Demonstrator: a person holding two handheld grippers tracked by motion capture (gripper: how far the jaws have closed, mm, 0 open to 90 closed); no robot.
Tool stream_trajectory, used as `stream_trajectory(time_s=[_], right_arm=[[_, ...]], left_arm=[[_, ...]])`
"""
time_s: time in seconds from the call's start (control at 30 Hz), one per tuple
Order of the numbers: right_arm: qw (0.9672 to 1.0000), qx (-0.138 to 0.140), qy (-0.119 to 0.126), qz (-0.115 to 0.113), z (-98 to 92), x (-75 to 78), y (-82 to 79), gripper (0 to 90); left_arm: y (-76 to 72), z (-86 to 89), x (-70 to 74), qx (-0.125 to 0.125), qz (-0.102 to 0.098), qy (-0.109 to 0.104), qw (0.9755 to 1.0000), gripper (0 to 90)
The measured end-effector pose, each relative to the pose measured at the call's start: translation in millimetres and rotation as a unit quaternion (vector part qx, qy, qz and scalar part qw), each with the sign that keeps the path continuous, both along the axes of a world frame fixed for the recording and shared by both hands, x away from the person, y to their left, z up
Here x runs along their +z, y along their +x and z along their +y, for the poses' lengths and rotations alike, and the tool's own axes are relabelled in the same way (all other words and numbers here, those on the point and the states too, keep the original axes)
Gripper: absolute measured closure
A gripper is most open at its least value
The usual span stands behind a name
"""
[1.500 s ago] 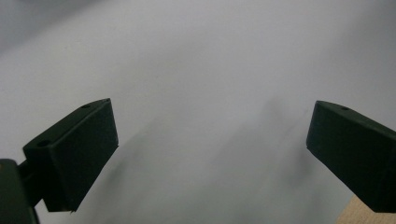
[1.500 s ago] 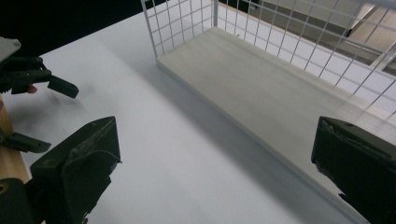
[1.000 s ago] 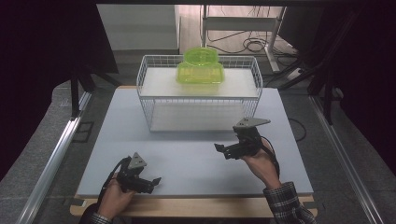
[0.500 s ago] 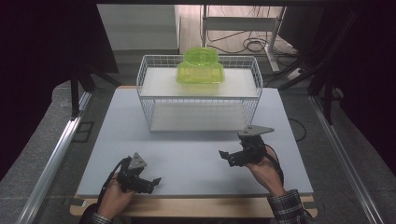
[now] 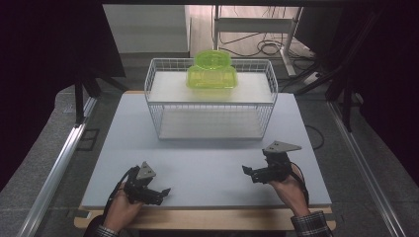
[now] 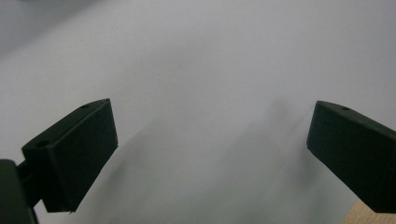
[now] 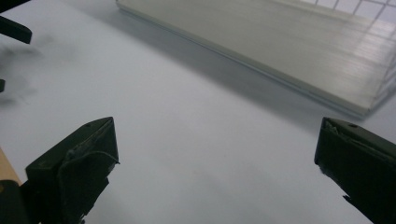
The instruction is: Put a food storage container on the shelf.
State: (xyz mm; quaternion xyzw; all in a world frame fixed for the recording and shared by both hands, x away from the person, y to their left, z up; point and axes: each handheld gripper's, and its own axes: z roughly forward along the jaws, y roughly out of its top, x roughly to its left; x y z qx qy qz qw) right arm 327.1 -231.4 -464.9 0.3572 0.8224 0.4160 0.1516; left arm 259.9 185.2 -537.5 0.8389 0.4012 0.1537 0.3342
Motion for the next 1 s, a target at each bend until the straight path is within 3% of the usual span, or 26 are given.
stream_trajectory(time_s=[0.43,1.0], right_arm=[[0.9993,-0.032,-0.012,0.015,-26.0,-21.1,-10.6,0.0],[0.9967,-0.044,-0.048,0.049,-30.4,-41.9,-8.4,0.0]], left_arm=[[-0.1,-1.4,-1.4,-0.003,-0.003,0.01,0.9999,1.6],[0.0,-1.4,-0.8,-0.001,-0.006,0.013,0.9999,1.3]])
